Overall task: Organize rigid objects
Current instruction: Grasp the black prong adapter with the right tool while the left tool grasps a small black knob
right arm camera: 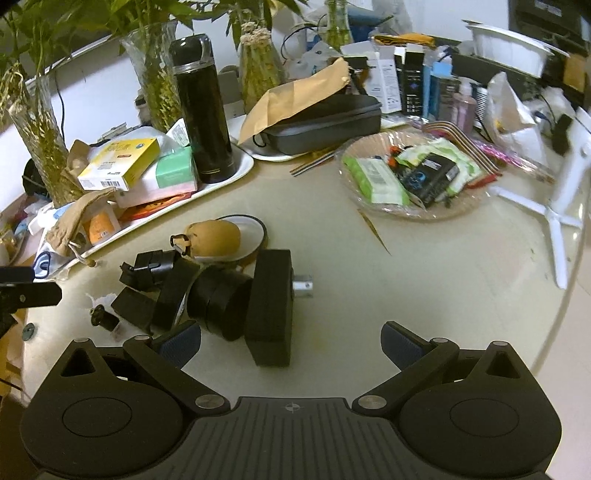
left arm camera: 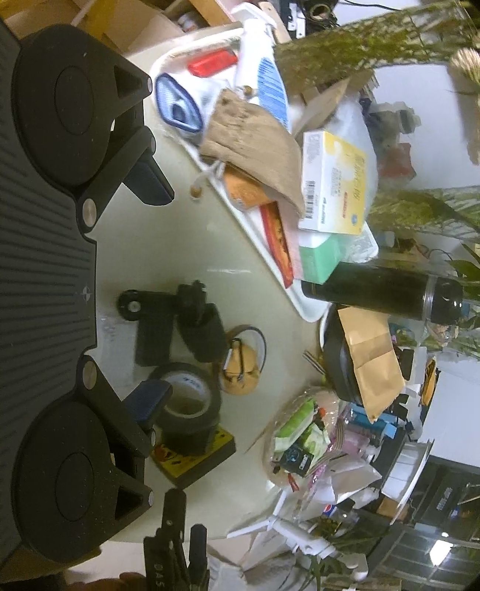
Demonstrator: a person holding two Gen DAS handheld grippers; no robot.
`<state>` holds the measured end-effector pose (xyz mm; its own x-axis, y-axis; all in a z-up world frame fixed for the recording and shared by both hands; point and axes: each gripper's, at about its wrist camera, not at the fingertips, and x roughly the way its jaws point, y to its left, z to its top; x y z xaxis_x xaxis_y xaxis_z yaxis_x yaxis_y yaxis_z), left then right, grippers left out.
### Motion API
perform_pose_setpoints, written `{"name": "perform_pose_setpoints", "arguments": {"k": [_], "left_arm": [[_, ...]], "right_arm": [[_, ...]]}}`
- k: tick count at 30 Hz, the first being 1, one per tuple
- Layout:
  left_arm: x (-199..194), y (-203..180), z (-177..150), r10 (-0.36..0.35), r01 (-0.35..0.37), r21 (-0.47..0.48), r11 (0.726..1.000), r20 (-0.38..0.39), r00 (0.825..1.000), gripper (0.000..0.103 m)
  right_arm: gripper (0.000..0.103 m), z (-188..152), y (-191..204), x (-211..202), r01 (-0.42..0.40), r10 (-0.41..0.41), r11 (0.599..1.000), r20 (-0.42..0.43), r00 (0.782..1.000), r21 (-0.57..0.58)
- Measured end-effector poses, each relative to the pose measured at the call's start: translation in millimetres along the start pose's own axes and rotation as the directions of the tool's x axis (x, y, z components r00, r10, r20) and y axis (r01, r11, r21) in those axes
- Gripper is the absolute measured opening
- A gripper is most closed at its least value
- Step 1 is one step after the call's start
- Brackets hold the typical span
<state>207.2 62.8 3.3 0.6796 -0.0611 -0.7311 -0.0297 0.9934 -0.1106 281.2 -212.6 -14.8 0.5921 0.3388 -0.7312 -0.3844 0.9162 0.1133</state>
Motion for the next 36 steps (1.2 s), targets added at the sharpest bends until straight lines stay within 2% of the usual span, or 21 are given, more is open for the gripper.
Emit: {"name": "perform_pose_setpoints", "arguments": {"k": [2, 4, 11, 15, 22, 24, 29, 35, 36], "left_arm": [[4, 1, 2, -0.002, 0.002, -0.002, 1.000, 0.006, 1.000, 0.103], [6, 2, 2, -0.006, 0.006, -0.008, 1.000, 0.005, 1.000, 0.103], [8, 4, 4, -0.012, 0.012, -0.009, 1.000, 0.009, 1.000, 0.103], [10, 8, 5, -0.010, 0.010, -0.022, 1.000, -0.003, 1.000, 0.103], [13, 18, 1, -0.011, 0.010, -0.031, 0.999, -0.023, 1.000, 0.103], [15, 17, -2, -0.012, 0.012, -0.008, 1.000, -0.031, 0.999, 0.103], [20, 0, -10, -0.023, 0.028, 0.111, 0.993, -0.051, 0.998, 0.103], [26, -19, -15, -0.022, 0.039, 0.223, 0.974, -0.078, 0.997, 0.102], [28, -20, -16, -0.026, 0.044, 0.227, 0.973, -0.083, 0.996, 0.099]], "right_arm": [[0.102, 4, 1, 7, -0.008, 0.008, 1.000, -0.004, 1.000, -0.009], [0.097, 7, 3, 12, -0.011, 0.010, 1.000, -0.009, 1.000, -0.021], [0.068, 13, 7, 27, -0.018, 0.017, 0.999, -0.043, 0.999, -0.039], [0.059, 14, 6, 36, -0.008, 0.006, 0.999, -0.071, 0.997, -0.035], [0.051, 16, 9, 52, 0.001, -0.006, 0.999, -0.106, 0.994, -0.040], [0.031, 16, 10, 56, -0.006, 0.001, 0.999, -0.122, 0.993, -0.038], [0.030, 15, 8, 57, 0.015, -0.017, 1.000, -0.132, 0.991, -0.016], [0.030, 14, 0, 42, 0.032, -0.032, 0.999, -0.084, 0.996, 0.007], [0.030, 14, -2, 40, 0.032, -0.031, 0.999, -0.077, 0.997, 0.013]]}}
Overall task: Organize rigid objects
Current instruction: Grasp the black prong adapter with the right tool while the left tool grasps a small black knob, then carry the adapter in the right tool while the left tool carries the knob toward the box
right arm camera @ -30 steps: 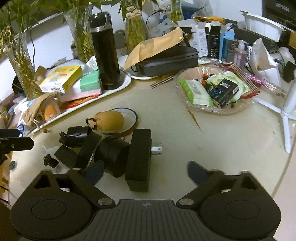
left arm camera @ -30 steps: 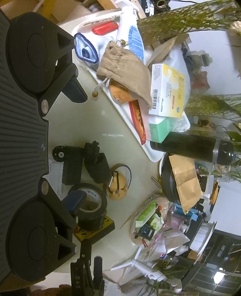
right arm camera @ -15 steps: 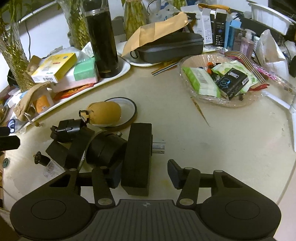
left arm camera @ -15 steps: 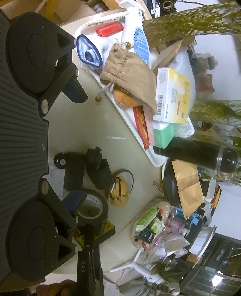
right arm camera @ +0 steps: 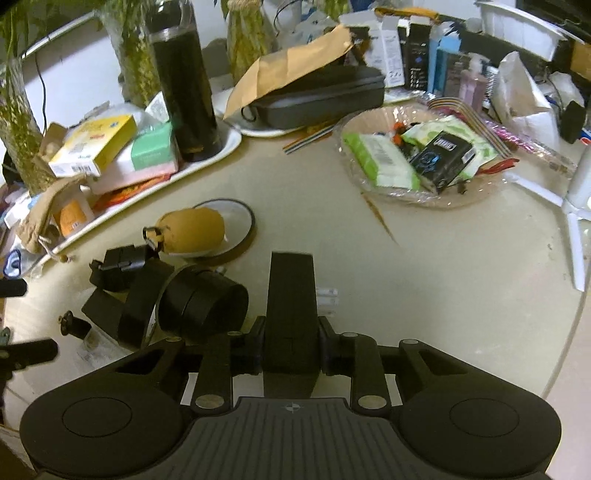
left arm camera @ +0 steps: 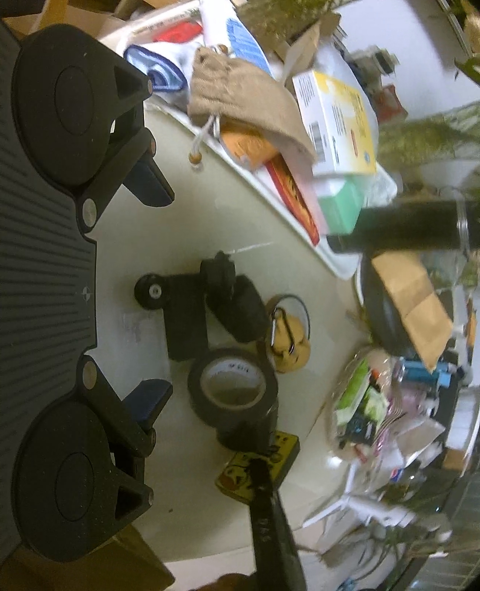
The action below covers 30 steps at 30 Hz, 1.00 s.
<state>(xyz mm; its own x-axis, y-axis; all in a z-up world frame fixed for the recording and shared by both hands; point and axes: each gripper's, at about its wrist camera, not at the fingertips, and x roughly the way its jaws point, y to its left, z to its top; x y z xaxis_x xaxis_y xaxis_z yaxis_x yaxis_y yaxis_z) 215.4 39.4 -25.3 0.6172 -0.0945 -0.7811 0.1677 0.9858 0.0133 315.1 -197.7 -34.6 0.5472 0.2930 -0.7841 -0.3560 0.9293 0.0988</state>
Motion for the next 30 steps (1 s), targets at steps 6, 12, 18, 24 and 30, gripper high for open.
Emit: {"name": "perform_pose_setpoints", "arguments": {"k": [6, 12, 18, 24, 30], "left_arm": [[11, 4, 3, 0.003, -0.004, -0.014, 1.000, -0.034, 0.999, 0.084], [22, 9, 7, -0.001, -0.003, -0.052, 0.999, -0.063, 0.998, 0.065], [32, 8, 3, -0.006, 0.000, -0.048, 0.999, -0.123, 0.992, 0.045], [34, 10, 2, -0.015, 0.006, -0.074, 0.997, -0.127, 0.992, 0.030], [34, 11, 2, -0.022, 0.010, -0.092, 0.996, -0.122, 0.992, 0.025]], "right_arm": [[0.030, -5, -11, -14, 0.004, -0.005, 0.999, 0.031, 1.000, 0.033], [0.030, -10, -15, -26, 0.013, -0.016, 0.999, 0.063, 0.998, 0.052], [0.030, -14, -12, -27, 0.028, -0.029, 0.999, 0.051, 0.998, 0.023], [0.030, -17, -8, -10, 0.040, -0.041, 0.999, -0.042, 0.998, -0.022], [0.030, -19, -4, -4, 0.067, -0.070, 0.997, -0.065, 0.995, -0.043]]}}
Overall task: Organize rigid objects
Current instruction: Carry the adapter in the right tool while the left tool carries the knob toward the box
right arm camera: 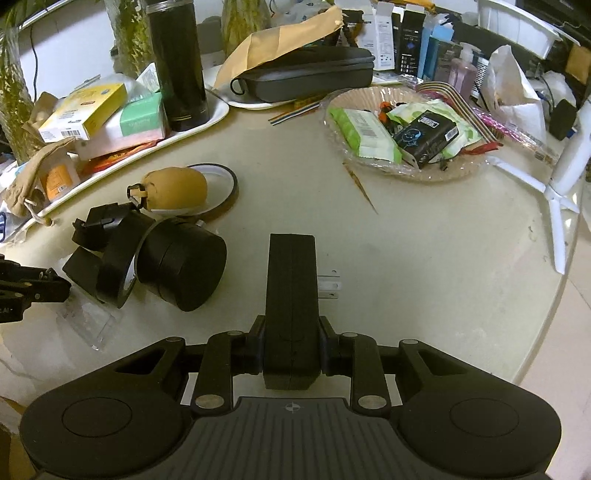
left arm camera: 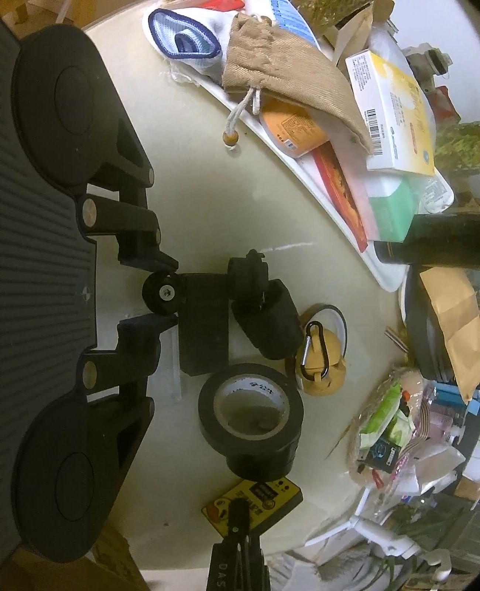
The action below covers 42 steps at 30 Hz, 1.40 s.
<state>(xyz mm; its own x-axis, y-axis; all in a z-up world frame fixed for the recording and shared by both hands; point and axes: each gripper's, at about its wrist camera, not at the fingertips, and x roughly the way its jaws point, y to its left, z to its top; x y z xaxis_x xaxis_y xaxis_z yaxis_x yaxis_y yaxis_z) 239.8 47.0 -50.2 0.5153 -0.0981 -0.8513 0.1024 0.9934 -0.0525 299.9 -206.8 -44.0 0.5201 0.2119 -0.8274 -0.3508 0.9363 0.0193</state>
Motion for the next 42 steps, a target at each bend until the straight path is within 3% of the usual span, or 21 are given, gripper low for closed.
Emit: {"name": "perform_pose_setpoints", "arguments": {"k": [12, 24, 36, 42], "left_arm": [[-22, -1, 1, 0.029, -0.029, -0.004, 1.000, 0.092, 0.995, 0.024], [-73, -11, -11, -0.011, 0.018, -0.026, 0.999, 0.225, 0.974, 0.024], [-123, -36, -39, -0.018, 0.021, -0.006, 1.000, 0.278, 0.960, 0.024], [-147, -55, -51, -0.035, 0.026, 0.035, 0.999, 0.260, 0.965, 0.024]], "right_arm": [[0.030, 1, -8, -30, 0.003, -0.011, 0.998, 0.125, 0.992, 0.060], [0.030, -18, -12, -84, -0.071, 0.035, 0.989, 0.269, 0.963, 0.128], [0.030, -52, -3, -127, -0.137, 0.082, 0.976, 0.300, 0.950, 0.168], [0.030, -70, 16, -160, -0.161, 0.111, 0.975, 0.294, 0.950, 0.154]]}}
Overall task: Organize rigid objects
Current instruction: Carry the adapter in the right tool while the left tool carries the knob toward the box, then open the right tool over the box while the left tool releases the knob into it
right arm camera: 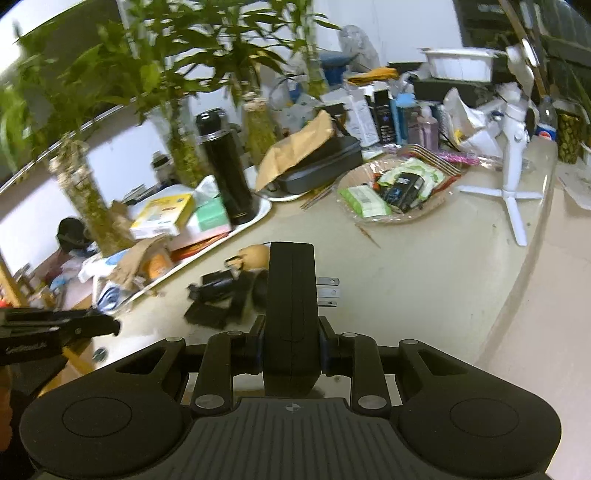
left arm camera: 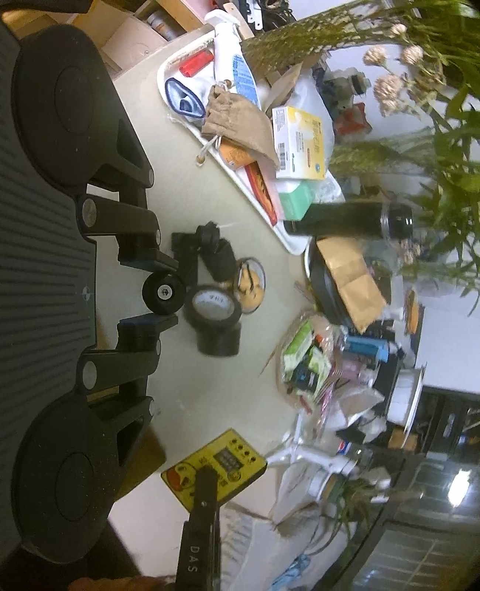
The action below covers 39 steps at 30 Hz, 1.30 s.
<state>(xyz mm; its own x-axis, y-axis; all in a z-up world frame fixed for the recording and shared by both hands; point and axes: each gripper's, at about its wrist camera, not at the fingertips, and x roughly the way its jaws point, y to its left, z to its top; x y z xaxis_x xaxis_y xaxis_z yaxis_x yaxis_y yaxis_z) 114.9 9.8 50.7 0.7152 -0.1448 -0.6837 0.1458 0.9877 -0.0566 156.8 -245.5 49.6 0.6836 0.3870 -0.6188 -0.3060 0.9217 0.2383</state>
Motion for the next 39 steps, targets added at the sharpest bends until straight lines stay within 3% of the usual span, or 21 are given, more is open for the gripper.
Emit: {"name": "perform_pose_setpoints", "arguments": {"k": [6, 15, 21, 25, 26, 27, 30, 33, 39], "left_arm": [[-17, -16, -9, 0.005, -0.001, 0.080, 0.997, -0.044, 0.999, 0.024], [-8, -23, -38, -0.004, 0.019, 0.109, 0.994, -0.130, 0.992, 0.024], [-1, -23, -47, 0.015, 0.003, 0.116, 0.993, -0.149, 0.989, 0.024], [1, -26, -51, 0.034, -0.016, 0.141, 0.990, -0.127, 0.991, 0.027], [1, -27, -52, 0.045, -0.025, 0.146, 0.989, -0.129, 0.991, 0.028], [2, -27, -53, 0.052, -0.032, 0.146, 0.989, -0.133, 0.990, 0.033], [0, -24, -56, 0.047, -0.030, 0.128, 0.991, -0.131, 0.990, 0.040], [-3, -21, -58, 0.056, -0.043, 0.105, 0.994, -0.124, 0.991, 0.040], [-9, -13, -61, 0.075, -0.070, 0.053, 0.996, -0.100, 0.992, 0.041]], "right_arm": [[0.030, -11, 20, -26, -0.018, 0.016, 0.999, -0.037, 0.999, -0.042], [0.030, -45, 37, -29, -0.009, -0.004, 0.995, -0.131, 0.991, -0.103], [0.030, -56, 42, -23, 0.006, -0.025, 0.992, -0.145, 0.989, -0.129], [0.030, -59, 41, -15, -0.030, 0.011, 0.992, -0.157, 0.988, -0.123], [0.035, -60, 41, -15, -0.032, 0.013, 0.992, -0.148, 0.989, -0.123], [0.049, -60, 41, -15, -0.033, 0.015, 0.991, -0.140, 0.990, -0.130], [0.078, -62, 42, -18, -0.031, 0.016, 0.988, -0.100, 0.995, -0.148], [0.089, -63, 42, -23, -0.051, 0.041, 0.987, -0.067, 0.997, -0.151], [0.092, -69, 38, -23, -0.042, 0.033, 0.988, -0.063, 0.997, -0.151]]}}
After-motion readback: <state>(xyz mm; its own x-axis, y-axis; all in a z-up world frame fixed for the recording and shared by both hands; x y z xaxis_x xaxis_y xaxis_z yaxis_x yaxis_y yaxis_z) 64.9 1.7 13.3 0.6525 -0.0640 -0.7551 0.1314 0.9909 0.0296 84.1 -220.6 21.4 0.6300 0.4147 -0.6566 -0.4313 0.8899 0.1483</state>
